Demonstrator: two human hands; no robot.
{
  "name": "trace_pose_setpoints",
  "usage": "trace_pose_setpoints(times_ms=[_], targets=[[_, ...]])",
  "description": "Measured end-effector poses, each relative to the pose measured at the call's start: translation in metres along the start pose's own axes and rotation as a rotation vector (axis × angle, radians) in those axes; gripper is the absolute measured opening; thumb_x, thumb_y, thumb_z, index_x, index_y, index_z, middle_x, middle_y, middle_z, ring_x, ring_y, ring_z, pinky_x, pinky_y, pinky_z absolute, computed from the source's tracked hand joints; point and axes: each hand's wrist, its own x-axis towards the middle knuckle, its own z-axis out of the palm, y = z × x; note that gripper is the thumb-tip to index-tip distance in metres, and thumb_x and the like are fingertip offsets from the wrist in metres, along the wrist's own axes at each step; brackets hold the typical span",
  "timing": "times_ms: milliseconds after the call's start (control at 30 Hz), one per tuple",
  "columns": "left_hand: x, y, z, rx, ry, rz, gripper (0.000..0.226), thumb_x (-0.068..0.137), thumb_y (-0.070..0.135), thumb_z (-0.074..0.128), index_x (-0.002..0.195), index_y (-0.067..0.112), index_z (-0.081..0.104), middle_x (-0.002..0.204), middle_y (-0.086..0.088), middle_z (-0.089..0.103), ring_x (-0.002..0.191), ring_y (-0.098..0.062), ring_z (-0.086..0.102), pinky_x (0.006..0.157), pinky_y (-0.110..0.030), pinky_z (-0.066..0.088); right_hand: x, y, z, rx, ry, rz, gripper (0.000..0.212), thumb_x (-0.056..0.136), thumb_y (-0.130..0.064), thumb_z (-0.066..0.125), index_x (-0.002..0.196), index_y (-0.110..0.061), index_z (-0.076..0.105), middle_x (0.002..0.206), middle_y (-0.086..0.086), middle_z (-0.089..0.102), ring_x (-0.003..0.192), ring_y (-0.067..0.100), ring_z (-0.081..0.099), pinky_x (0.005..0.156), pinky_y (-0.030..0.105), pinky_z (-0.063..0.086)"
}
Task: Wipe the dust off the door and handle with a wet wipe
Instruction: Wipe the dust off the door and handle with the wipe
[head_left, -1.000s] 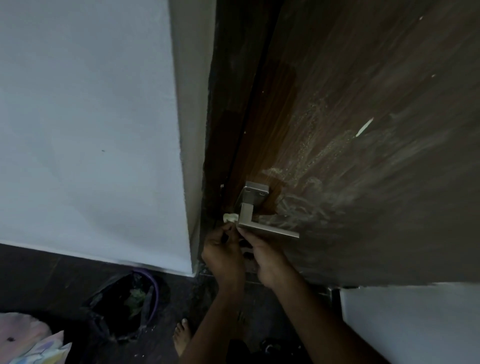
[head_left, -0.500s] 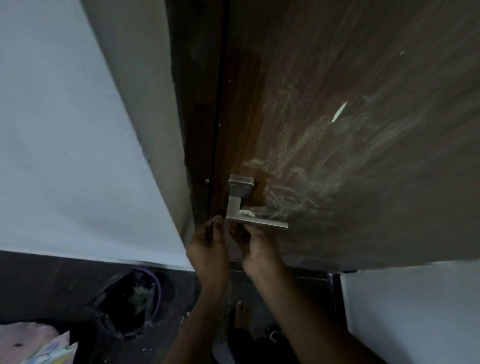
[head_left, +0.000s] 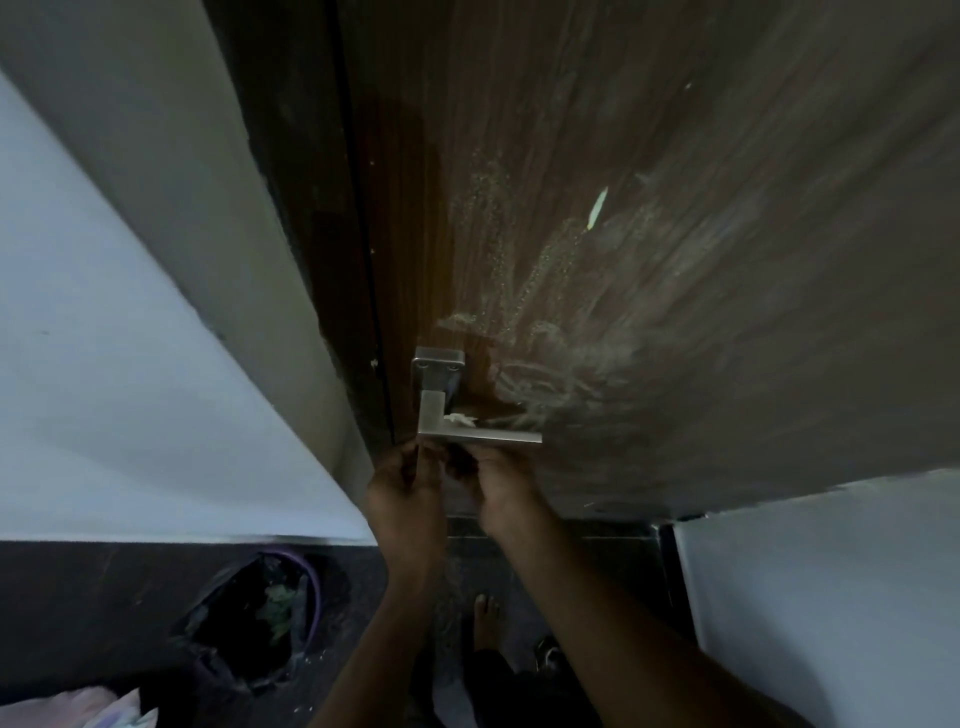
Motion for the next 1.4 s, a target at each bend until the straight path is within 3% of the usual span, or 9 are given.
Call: trace_pose_setpoints(times_ms=[133,300,433,633,733,867,1000,1233,1400], targets=[[-0.002,-0.001,-0.002,0.009,-0.003,0.028,0.022,0.095,0.022,0.062,0.079,0.036,0.071,0.069,0.034,0.067,0.073,0.023,0.06,0.057,0.0,0.042,0.005,-0.006,-0.023,0.018,0.092,0.014,0.009,0.091,-0.009,0.065,0.083,-0.01,0.07,0.067,0.001,0.073,0.059,0.01,0.067,0.049,0.021,0.052],[-0.008,-0.005,0.007,0.02,-0.122,0.078,0.017,0.096,0.021,0.063,0.089,0.031,0.075,0.085,0.014,0.075,0.084,-0.004,0.069,0.08,-0.03,0.056,0.001,-0.021,-0.074,0.283,0.193,-0.151,0.002,0.085,-0.006,0.072,0.083,-0.005,0.072,0.066,0.005,0.074,0.057,0.01,0.069,0.05,0.02,0.056],[-0.015,-0.004,0.011,-0.005,-0.124,0.077,0.016,0.096,0.02,0.063,0.098,0.025,0.077,0.092,0.008,0.078,0.088,-0.012,0.072,0.084,-0.038,0.06,0.003,-0.01,-0.047,0.209,0.149,-0.052,0.006,0.089,0.001,0.065,0.085,-0.003,0.068,0.062,0.004,0.075,0.053,0.011,0.071,0.049,0.023,0.059],[-0.011,-0.005,0.003,0.066,-0.207,0.133,0.017,0.098,0.022,0.06,0.102,0.027,0.076,0.094,0.01,0.077,0.088,-0.005,0.071,0.077,-0.02,0.054,-0.006,-0.03,-0.05,0.223,0.072,-0.117,0.005,0.081,-0.005,0.077,0.079,-0.01,0.077,0.081,0.007,0.078,0.07,0.017,0.076,0.059,0.027,0.061],[-0.01,-0.009,0.003,0.14,-0.314,0.168,0.018,0.098,0.015,0.061,0.104,0.025,0.075,0.096,0.01,0.076,0.086,-0.004,0.07,0.075,-0.014,0.052,-0.01,-0.038,-0.067,0.198,0.095,-0.201,0.012,0.079,-0.008,0.079,0.069,-0.014,0.08,0.075,0.006,0.077,0.069,0.014,0.075,0.06,0.028,0.061],[-0.013,-0.007,0.008,0.204,-0.465,0.323,0.024,0.097,0.01,0.061,0.107,0.028,0.072,0.098,0.015,0.073,0.088,0.01,0.067,0.079,-0.006,0.048,-0.004,-0.028,-0.062,0.233,0.229,-0.116,0.008,0.084,0.001,0.072,0.091,0.001,0.068,0.079,0.013,0.071,0.054,0.013,0.07,0.052,0.025,0.061],[-0.012,-0.005,0.015,0.259,-0.517,0.334,0.024,0.098,0.008,0.058,0.112,0.022,0.072,0.108,0.007,0.073,0.093,-0.006,0.069,0.082,-0.023,0.054,-0.012,-0.042,-0.067,0.191,0.228,-0.133,0.015,0.081,0.001,0.076,0.094,0.002,0.068,0.073,0.011,0.076,0.058,0.015,0.072,0.053,0.026,0.061],[-0.025,0.019,0.023,0.308,-0.722,0.314,0.027,0.099,0.017,0.06,0.105,0.042,0.068,0.104,0.019,0.072,0.092,0.007,0.066,0.075,-0.006,0.048,-0.035,-0.068,-0.093,0.278,0.312,-0.352,0.01,0.078,0.006,0.077,0.084,0.008,0.07,0.083,0.022,0.074,0.066,0.026,0.074,0.06,0.037,0.064],[-0.041,0.035,0.016,0.301,-0.825,0.372,0.03,0.099,0.01,0.056,0.105,0.036,0.072,0.068,0.014,0.072,0.063,0.003,0.067,0.058,-0.011,0.048,-0.043,-0.069,-0.066,0.242,0.332,-0.344,0.012,0.078,0.011,0.074,0.076,0.001,0.07,0.083,0.02,0.073,0.061,0.023,0.073,0.059,0.032,0.062]])
